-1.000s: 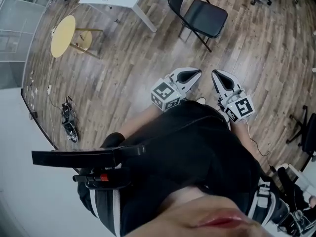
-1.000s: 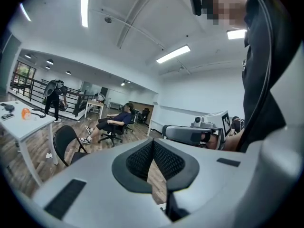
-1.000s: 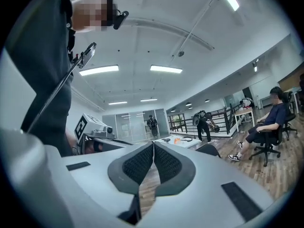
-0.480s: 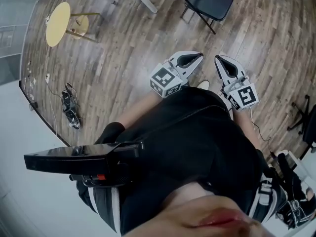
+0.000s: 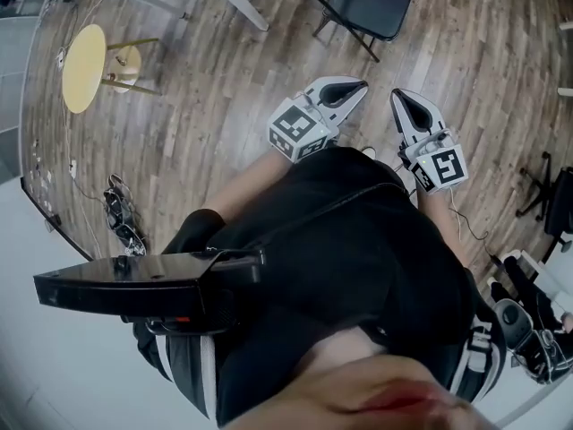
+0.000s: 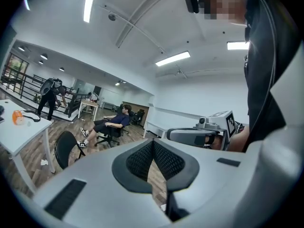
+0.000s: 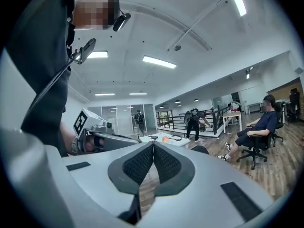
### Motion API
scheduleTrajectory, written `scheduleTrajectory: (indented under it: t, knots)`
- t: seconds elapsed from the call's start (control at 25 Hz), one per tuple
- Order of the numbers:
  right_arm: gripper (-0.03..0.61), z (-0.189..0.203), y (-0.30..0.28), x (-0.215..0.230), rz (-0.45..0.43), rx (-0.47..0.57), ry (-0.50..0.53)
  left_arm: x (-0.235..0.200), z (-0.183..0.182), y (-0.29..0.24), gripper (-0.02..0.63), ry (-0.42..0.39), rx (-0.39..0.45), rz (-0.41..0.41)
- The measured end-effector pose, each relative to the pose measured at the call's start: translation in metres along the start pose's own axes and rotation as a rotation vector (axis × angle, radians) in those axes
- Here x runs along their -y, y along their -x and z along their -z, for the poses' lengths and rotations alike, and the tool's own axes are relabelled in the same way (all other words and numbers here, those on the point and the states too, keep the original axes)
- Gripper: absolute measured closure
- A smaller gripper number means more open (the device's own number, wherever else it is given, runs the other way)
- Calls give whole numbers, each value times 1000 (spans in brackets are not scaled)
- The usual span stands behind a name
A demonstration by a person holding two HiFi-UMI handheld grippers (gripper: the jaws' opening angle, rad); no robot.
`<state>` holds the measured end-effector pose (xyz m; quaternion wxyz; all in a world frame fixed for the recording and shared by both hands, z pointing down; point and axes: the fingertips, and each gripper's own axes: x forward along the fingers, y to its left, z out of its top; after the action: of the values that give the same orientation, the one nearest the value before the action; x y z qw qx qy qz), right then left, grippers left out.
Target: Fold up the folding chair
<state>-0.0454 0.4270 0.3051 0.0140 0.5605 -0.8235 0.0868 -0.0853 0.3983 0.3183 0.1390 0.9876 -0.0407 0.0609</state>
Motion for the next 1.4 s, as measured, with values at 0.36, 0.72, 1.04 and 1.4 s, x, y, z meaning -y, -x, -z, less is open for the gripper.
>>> scheduleTrajectory:
  t: [0.36,0.72,1.04,1.4]
  knots:
    - [568,-10,-81,-3,68,-21,16,-77,-23,25,609,-28,18,54]
    - [568,-14,-115,11,86,-30,14,-128,-26,29,609,-16,4,47]
    - [568,-12,-129,63,47,-25,-3,-148,-33,-14,609,-22,-10,21]
    - [568,-25,-138,145,-51,1,6,-165,-60,-100,609,-36,-17,-43]
